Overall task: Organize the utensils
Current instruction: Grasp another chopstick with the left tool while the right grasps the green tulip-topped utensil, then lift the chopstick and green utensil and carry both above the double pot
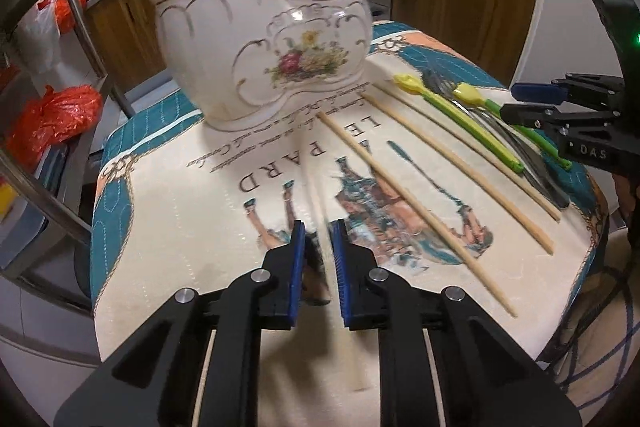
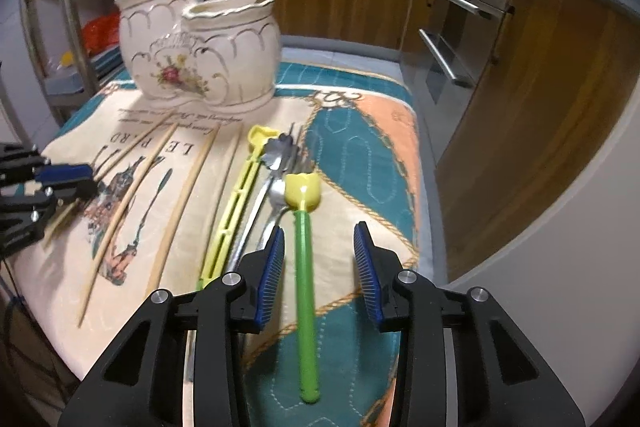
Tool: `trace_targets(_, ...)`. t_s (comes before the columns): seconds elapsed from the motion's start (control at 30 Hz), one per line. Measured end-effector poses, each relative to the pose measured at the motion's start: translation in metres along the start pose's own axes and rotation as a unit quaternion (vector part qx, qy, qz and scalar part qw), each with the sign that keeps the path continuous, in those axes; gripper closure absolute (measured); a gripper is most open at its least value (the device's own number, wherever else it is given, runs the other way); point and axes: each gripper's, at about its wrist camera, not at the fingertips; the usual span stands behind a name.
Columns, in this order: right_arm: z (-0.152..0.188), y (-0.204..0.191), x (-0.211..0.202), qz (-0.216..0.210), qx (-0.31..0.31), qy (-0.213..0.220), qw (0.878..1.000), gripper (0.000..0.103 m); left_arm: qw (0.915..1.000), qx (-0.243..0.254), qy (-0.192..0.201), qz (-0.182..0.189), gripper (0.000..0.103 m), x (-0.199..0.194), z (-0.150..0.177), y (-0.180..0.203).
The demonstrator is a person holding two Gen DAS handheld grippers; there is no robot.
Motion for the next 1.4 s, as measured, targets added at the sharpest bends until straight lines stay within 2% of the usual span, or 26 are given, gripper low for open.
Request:
trace_targets(0.17, 0.000, 0.005, 0.007, -0.011, 0.008, -0.017, 1.000, 0.070, 0.9999, -0.012, -0.006, 0.001, 0.088, -0.001, 0.002, -0.013)
trace_targets(0.33, 0.000, 0.009, 0.011, -0.028, 0.024, -0.014, 0.999, 0.072, 0.9992, -0.020, -0.008, 0.033, 0.088, -0.001, 0.003, -0.011)
trace_targets(0.43, -0.001, 0.010, 0.011, -0.034, 0.023, -0.011, 0.999, 0.082, 0.9994, -0.017, -0.003, 0.030, 0.088, 0.000, 0.003, -0.008)
trace_targets(0.5, -0.001, 0.009, 0.012, -0.040, 0.025, -0.010, 0.999, 0.093, 0.9992, -0.025, 0.000, 0.032, 0.088, 0.001, 0.002, -0.011)
trace_targets(0.7, -0.001, 0.008, 0.008, -0.042, 0.027, 0.002, 0.999, 0.093, 0.9981, -0.041, 0.013, 0.043, 0.097, 0.005, -0.001, -0.020)
trace_targets(0.83, -0.003, 0.009, -0.006, -0.039, 0.029, 0.036, 0.998, 0.093, 0.9963, -0.061, 0.019, 0.057, 0.097, 0.003, -0.002, -0.028)
trace_targets(0.93, -0.004, 0.008, -0.019, -0.034, 0.027, 0.069, 0.997, 0.093, 0.9950, -0.066, 0.041, 0.062, 0.097, -0.005, -0.004, -0.030)
trace_targets(1.1, -0.006, 0.009, -0.038, -0.022, 0.030, 0.123, 0.992, 0.093, 0.9902, -0.062, 0.101, 0.074, 0.097, -0.027, -0.007, -0.028)
trace_targets(1.23, -0.009, 0.011, -0.052, -0.016, 0.043, 0.161, 0.986, 0.093, 0.9816, -0.051, 0.169, 0.073, 0.097, -0.051, -0.010, -0.025)
trace_targets(1.4, -0.015, 0.008, -0.069, -0.019, 0.054, 0.204, 0.977, 0.093, 0.9679, -0.066, 0.227, 0.087, 0.097, -0.075, -0.019, -0.028)
Point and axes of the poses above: each gripper's, at about its wrist camera, not at the fingertips, and x roughly the way its jaws point, y to its right, z to its underside, and after that the axes turned 7 degrees about -x, right-handed
